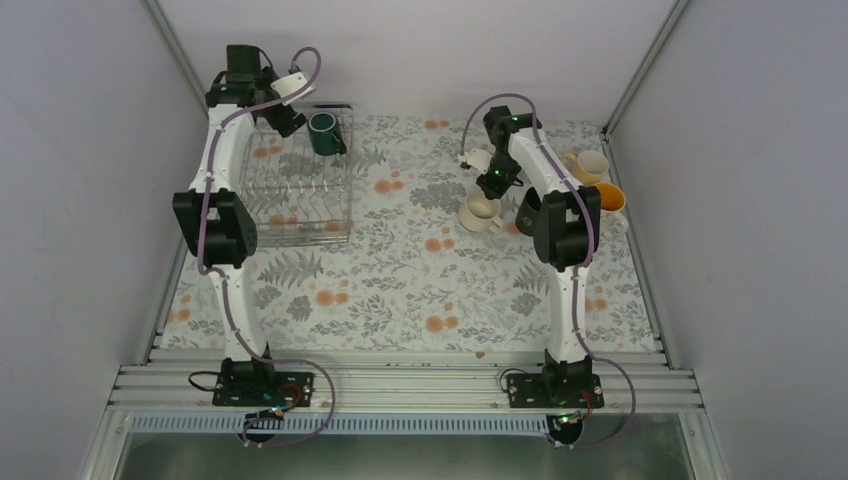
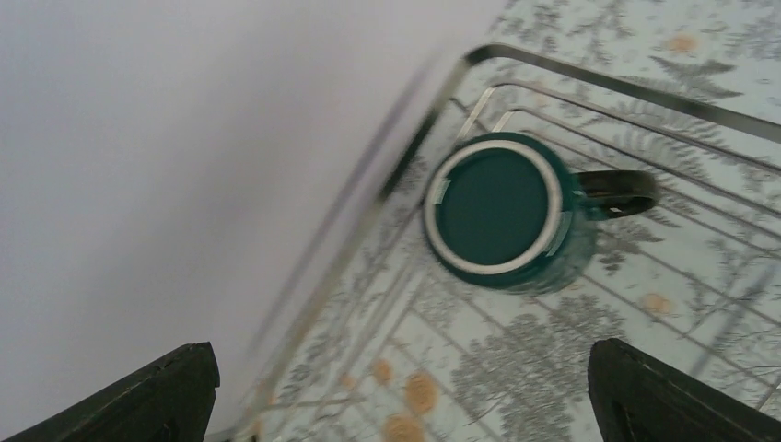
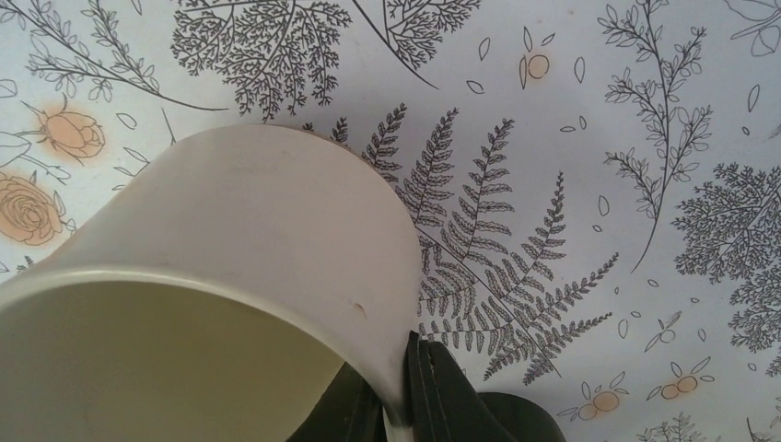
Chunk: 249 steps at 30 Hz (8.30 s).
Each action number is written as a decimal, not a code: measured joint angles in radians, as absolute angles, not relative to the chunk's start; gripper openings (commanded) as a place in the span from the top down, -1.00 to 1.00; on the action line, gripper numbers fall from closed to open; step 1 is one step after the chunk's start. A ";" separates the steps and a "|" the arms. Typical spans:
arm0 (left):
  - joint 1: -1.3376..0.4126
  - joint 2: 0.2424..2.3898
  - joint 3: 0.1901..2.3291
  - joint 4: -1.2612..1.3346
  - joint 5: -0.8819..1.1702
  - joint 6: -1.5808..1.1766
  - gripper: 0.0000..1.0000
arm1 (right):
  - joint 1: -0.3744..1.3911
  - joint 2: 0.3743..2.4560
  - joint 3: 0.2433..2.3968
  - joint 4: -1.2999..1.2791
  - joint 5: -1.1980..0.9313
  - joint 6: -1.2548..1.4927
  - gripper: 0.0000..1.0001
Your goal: Unload the cups from the dish rack
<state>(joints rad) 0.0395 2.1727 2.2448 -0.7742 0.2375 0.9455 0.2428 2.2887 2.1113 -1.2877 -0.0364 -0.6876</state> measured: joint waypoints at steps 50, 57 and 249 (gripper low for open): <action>-0.136 2.486 2.444 -0.951 -0.060 1.598 -0.48 | 0.250 1.794 1.874 -1.257 -0.321 -0.646 -1.00; -0.166 2.500 2.456 -0.900 -0.083 1.604 -0.53 | 0.250 1.795 1.842 -1.248 -0.323 -0.647 -1.00; -0.234 1.568 1.692 -0.287 -0.017 0.578 -1.00 | 0.458 1.969 1.860 -1.187 -0.387 -0.594 0.93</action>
<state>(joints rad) -0.2340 1.5677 1.6924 -0.2871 -0.0166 0.5777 0.4580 1.9694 1.8599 -1.1870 -0.3874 -0.5941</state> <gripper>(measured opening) 0.998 0.076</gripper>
